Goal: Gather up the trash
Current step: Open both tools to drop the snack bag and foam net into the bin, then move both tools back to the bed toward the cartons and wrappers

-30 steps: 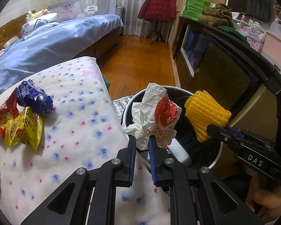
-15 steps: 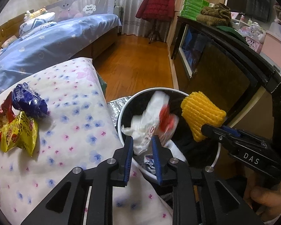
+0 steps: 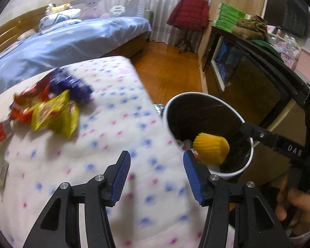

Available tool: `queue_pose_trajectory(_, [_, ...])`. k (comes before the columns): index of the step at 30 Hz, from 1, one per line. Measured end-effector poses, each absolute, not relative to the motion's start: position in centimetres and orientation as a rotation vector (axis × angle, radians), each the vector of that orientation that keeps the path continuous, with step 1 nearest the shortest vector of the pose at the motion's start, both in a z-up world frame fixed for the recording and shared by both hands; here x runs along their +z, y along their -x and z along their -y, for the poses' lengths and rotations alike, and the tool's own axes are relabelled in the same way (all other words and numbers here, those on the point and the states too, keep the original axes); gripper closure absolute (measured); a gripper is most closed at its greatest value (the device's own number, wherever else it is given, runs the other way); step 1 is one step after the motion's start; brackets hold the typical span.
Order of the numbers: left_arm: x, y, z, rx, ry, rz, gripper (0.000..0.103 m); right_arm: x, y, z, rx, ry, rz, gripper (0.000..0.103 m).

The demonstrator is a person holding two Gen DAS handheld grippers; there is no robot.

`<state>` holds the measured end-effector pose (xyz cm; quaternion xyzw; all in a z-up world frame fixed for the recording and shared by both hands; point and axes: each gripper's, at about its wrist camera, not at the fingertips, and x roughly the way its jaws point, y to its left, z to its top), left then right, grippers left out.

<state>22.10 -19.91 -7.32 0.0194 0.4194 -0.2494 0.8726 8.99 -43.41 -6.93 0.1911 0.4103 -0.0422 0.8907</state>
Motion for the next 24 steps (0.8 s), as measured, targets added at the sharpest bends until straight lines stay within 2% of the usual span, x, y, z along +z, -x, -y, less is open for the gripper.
queue_pose_trajectory(24, [-6.4, -19.2, 3.7, -0.218, 0.139, -0.855, 0.044, -6.8, -11.2, 30.6, 0.167, -0.302, -0.889, 0.032])
